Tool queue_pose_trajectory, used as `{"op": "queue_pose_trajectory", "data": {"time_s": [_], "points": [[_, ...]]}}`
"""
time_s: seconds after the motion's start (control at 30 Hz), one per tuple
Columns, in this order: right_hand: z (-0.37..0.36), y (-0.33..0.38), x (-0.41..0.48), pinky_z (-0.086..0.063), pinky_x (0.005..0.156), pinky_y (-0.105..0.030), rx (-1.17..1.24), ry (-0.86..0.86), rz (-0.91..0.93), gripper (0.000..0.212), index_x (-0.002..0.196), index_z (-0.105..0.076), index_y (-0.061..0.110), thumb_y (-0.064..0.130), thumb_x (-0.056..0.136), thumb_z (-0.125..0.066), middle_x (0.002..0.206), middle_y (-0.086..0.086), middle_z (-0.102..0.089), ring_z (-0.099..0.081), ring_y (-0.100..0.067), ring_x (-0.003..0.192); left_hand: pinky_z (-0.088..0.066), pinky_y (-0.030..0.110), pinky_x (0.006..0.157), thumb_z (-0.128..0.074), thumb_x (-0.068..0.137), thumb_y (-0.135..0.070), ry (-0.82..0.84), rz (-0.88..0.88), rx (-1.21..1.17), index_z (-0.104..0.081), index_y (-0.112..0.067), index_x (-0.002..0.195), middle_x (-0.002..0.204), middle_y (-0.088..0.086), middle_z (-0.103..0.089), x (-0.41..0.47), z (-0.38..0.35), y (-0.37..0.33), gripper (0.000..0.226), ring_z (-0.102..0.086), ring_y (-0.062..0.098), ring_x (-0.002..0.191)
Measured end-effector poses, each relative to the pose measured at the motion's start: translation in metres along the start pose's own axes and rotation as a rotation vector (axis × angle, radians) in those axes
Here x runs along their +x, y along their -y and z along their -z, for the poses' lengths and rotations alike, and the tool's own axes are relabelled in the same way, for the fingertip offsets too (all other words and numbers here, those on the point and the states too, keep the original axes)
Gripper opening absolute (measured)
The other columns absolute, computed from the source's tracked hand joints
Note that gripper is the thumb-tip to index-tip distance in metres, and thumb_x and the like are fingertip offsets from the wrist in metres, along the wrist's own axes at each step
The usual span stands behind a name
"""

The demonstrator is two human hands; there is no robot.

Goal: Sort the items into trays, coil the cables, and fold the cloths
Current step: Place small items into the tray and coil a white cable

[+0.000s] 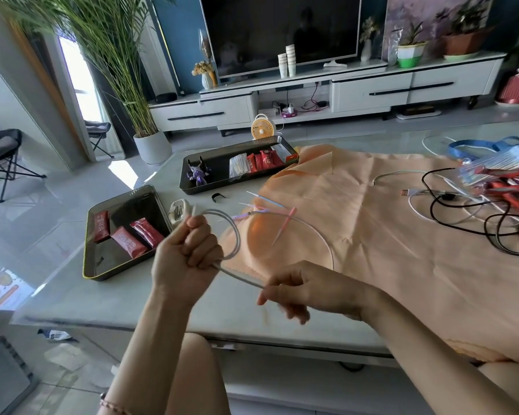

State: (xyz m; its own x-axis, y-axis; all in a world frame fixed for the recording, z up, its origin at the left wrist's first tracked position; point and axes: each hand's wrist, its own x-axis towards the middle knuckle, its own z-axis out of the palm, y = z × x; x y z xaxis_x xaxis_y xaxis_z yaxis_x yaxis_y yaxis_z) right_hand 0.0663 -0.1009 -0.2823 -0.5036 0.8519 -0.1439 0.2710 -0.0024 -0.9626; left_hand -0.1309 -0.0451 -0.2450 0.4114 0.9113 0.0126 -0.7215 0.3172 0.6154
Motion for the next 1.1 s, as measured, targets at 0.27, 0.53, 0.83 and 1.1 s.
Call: {"op": "queue_pose_trajectory", "data": {"time_s": [0.27, 0.53, 0.83, 1.1], "points": [[0.036, -0.005, -0.003, -0.043, 0.059, -0.017, -0.171, -0.163, -0.034, 0.016, 0.083, -0.071, 0.016, 0.020, 0.092, -0.058, 0.064, 0.002, -0.054, -0.049, -0.009, 0.060, -0.010, 0.020, 0.045, -0.025, 0.096, -0.018, 0.273, 0.144, -0.282, -0.054, 0.002, 0.079, 0.052, -0.004, -0.022, -0.008, 0.014, -0.041, 0.039, -0.012, 0.007, 0.042], [0.060, -0.024, 0.000, -0.045, 0.065, -0.026, -0.373, -0.440, -0.154, 0.018, 0.072, -0.066, 0.019, 0.021, 0.089, -0.062, 0.064, 0.000, -0.058, -0.053, -0.014, 0.064, -0.011, 0.020, 0.046, -0.029, 0.097, -0.014, 0.294, 0.231, -0.252, -0.052, 0.002, 0.083, 0.053, -0.006, -0.020, -0.014, 0.009, -0.057, 0.031, -0.014, 0.008, 0.042], [0.033, -0.009, 0.006, -0.046, 0.067, -0.029, -0.542, -0.926, -0.060, 0.015, 0.077, -0.067, 0.016, 0.026, 0.086, -0.060, 0.066, 0.011, -0.060, -0.060, -0.016, 0.074, -0.019, 0.012, 0.029, -0.032, 0.099, -0.028, -0.220, 0.361, 0.334, -0.042, -0.015, 0.072, 0.045, -0.004, -0.047, -0.001, -0.016, 0.061, 0.032, -0.035, 0.003, 0.030], [-0.023, 0.013, -0.007, -0.048, 0.059, -0.032, -0.704, -0.894, 0.384, 0.013, 0.090, -0.068, 0.016, 0.022, 0.091, -0.056, 0.078, 0.002, -0.067, -0.063, -0.018, 0.069, -0.052, 0.021, 0.051, -0.027, 0.103, -0.030, -0.294, 0.210, 0.233, -0.053, -0.006, 0.078, 0.058, 0.005, -0.068, 0.014, -0.019, 0.080, 0.043, -0.066, 0.013, 0.050]]}}
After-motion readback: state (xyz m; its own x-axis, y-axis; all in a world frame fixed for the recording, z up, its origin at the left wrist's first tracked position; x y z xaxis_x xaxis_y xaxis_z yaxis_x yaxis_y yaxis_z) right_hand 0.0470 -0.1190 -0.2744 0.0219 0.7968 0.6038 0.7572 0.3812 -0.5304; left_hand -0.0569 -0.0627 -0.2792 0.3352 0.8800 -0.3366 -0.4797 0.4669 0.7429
